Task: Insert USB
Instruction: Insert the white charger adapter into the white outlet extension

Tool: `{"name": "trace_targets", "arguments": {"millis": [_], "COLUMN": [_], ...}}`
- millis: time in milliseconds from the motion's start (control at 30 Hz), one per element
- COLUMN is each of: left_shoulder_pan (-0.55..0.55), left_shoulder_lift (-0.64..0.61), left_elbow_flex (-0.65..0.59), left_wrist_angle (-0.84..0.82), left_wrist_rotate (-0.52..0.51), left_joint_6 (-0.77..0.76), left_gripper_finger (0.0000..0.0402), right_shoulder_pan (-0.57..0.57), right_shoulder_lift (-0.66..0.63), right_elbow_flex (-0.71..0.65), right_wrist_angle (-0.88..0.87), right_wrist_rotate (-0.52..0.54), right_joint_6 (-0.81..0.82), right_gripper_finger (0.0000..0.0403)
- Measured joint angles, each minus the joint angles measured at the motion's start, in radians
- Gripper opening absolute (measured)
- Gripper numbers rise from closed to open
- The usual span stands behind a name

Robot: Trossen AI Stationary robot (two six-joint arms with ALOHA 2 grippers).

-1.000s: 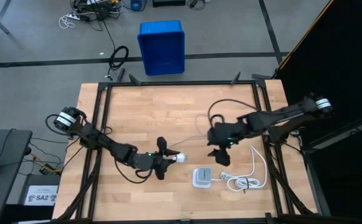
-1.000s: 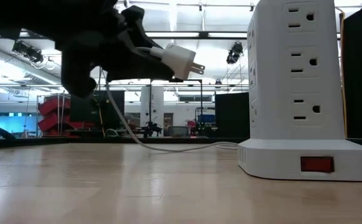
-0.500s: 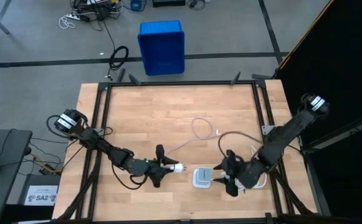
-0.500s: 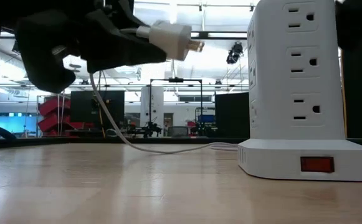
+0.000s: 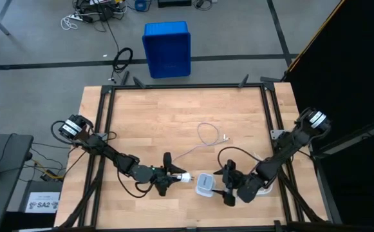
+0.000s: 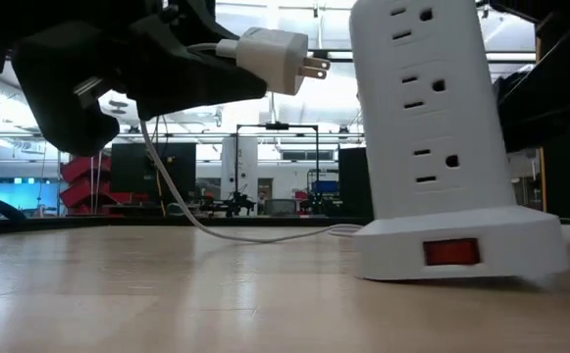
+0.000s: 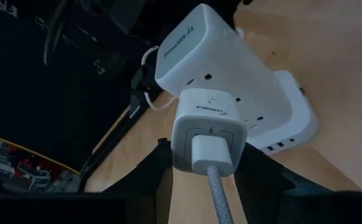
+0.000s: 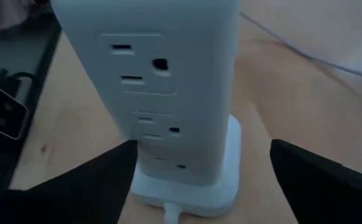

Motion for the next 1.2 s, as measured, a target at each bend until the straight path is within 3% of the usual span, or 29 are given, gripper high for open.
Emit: {"name": "trace_targets", "arguments": {"millis": [500, 667, 833, 967, 1200], "left_shoulder_pan": [0.005, 0.005, 0.009, 0.027, 0.037], "left_shoulder_lift": [0.000, 0.000, 0.000, 0.000, 0.001], "left_elbow_flex": [0.000, 0.000, 0.000, 0.000, 0.001], "left_wrist_angle": [-0.007, -0.005, 0.001, 0.001, 0.075], "left_wrist_rotate": [0.004, 0.006, 0.006, 0.007, -0.029], "left_joint_6": [0.006, 0.006, 0.025, 0.034, 0.178], "left_gripper_finger": [0.0119, 0.0119, 0.0119, 0.0119, 0.0119], "right_shoulder_pan": [-0.042, -0.086, -0.142, -0.189, -0.221], "right_shoulder_lift": [0.028, 0.028, 0.026, 0.021, -0.048], "right_elbow_flex": [0.000, 0.000, 0.003, 0.004, -0.003], "right_wrist_angle": [0.210, 0.194, 0.168, 0.177, 0.214], "right_wrist_rotate": [0.002, -0.032, -0.085, -0.162, -0.334], "right_joint_6": [0.042, 0.063, 0.043, -0.021, -0.290], "right_gripper_finger": [0.0384, 0.0350, 0.0265, 0.0260, 0.0260]}}
